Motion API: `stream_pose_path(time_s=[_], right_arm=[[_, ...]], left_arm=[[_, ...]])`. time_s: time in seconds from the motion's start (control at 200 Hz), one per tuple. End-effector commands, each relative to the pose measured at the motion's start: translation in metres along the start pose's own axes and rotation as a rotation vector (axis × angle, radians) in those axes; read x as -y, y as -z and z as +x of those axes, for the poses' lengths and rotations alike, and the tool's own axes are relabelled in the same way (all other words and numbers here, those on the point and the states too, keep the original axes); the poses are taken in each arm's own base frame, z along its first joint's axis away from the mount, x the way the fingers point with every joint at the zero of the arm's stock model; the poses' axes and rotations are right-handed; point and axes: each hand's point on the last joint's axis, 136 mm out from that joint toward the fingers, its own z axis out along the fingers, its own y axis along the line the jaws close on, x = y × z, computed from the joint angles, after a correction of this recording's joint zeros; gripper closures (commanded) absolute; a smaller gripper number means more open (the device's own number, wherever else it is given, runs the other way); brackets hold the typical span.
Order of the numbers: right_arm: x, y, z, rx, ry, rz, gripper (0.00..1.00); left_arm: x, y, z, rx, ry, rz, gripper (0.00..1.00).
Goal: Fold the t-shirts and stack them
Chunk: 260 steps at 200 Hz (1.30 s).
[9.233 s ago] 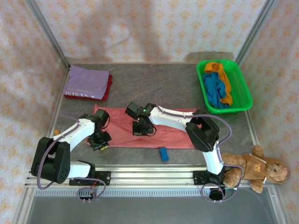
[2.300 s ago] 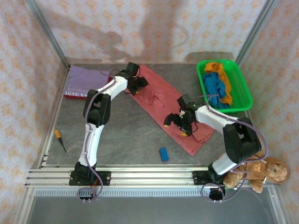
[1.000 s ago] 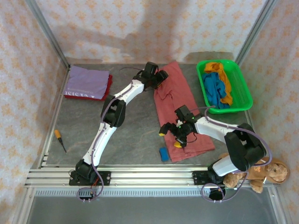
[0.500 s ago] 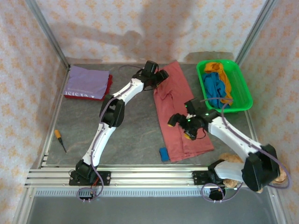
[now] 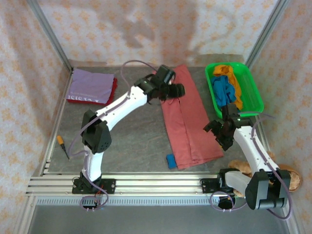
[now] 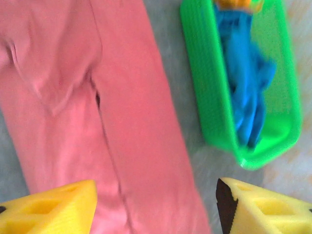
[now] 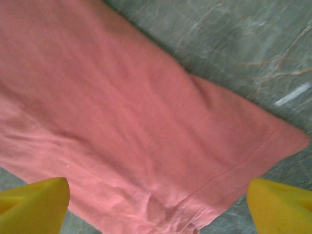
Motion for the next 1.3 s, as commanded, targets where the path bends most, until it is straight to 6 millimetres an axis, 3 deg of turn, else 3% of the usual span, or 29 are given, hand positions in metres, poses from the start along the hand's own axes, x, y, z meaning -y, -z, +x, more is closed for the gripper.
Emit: stream_pose_path(time_s=[0.0, 0.1, 0.12, 0.235, 0.365, 0.491, 0.586, 0.676, 0.801, 1.011, 1.296], right_arm=[[0.020, -0.010, -0.004, 0.002, 0.040, 0.076, 0.17], [0.023, -0.019, -0.007, -0.020, 0.066, 0.111, 0.27], [0.025, -0.023, -0.006, -0.039, 0.067, 0.125, 0.28], [0.031, -0.037, -0.003, -0.081, 0.067, 0.167, 0.31], [0.042, -0.042, -0.005, -0.067, 0.037, 0.218, 0.31], [0.052, -0.038, -0.008, -0.009, -0.014, 0.247, 0.38], [0.060, -0.038, -0.005, 0.029, -0.097, 0.246, 0.43], [0.058, -0.025, -0.008, 0.092, -0.141, 0.206, 0.44], [0.065, -0.015, -0.014, 0.159, -0.166, 0.226, 0.54], [0.070, -0.027, -0.006, 0.101, -0.192, 0.263, 0.66], [0.077, -0.044, 0.007, 0.024, -0.228, 0.278, 0.67]], left_arm=[[-0.030, 0.004, 0.068, -0.138, -0.105, -0.203, 0.34], [-0.034, 0.007, 0.105, -0.192, -0.126, -0.243, 0.35], [-0.030, 0.017, 0.107, -0.183, -0.124, -0.228, 0.35], [-0.030, 0.024, 0.130, -0.189, -0.129, -0.233, 0.36], [-0.023, 0.031, 0.151, -0.195, -0.151, -0.233, 0.38], [-0.019, 0.032, 0.169, -0.219, -0.176, -0.249, 0.40], [-0.019, 0.034, 0.178, -0.237, -0.189, -0.259, 0.40], [-0.019, 0.036, 0.182, -0.242, -0.207, -0.266, 0.40], [-0.016, 0.039, 0.186, -0.253, -0.233, -0.268, 0.40], [-0.013, 0.039, 0.207, -0.296, -0.301, -0.290, 0.41], [-0.008, 0.028, 0.228, -0.332, -0.326, -0.251, 0.41]])
